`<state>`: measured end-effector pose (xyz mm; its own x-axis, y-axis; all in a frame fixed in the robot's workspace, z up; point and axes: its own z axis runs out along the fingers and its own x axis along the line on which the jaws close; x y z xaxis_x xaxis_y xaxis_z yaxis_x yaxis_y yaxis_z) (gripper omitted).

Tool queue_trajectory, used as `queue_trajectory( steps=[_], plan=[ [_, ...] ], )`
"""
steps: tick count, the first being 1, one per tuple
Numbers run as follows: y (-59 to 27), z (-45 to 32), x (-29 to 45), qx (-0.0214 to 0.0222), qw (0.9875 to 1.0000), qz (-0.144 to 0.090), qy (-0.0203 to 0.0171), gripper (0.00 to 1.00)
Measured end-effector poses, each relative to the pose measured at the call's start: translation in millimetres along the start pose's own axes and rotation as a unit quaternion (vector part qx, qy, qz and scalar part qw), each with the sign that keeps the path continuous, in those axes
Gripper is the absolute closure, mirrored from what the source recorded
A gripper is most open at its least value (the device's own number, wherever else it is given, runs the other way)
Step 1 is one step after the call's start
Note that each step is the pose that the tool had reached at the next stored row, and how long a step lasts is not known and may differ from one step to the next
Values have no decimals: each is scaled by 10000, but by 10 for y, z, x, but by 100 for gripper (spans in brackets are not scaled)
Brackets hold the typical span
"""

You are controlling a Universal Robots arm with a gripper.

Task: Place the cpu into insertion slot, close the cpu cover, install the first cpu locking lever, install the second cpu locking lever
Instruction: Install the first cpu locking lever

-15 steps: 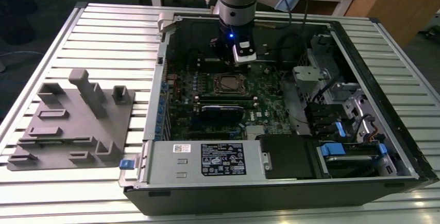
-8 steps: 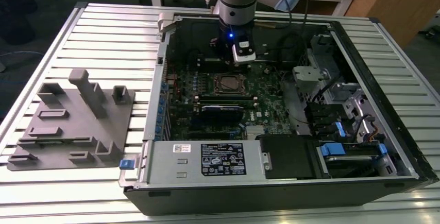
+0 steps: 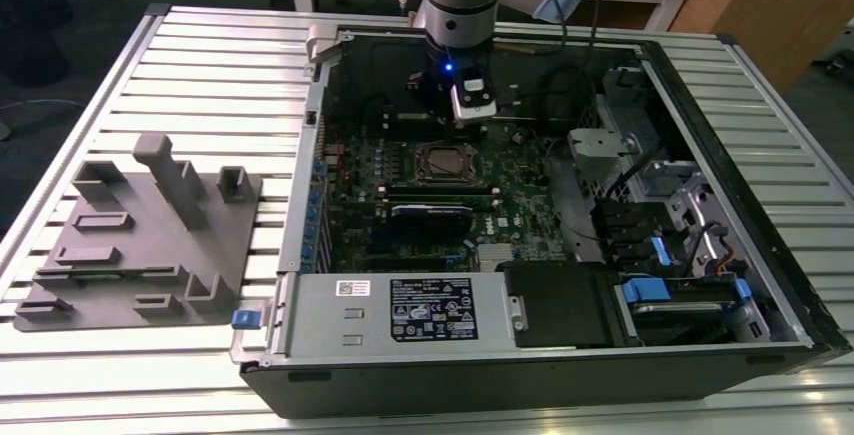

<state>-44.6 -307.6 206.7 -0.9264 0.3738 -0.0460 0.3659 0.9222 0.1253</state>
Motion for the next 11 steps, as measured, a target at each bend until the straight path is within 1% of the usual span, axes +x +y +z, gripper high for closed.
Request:
queue_trajectory(
  steps=[6, 11],
  plan=[
    [-1, 6, 1, 5, 10000, 2, -5, 89],
    [-4, 22, 2, 50, 10000, 3, -35, 89]
  ],
)
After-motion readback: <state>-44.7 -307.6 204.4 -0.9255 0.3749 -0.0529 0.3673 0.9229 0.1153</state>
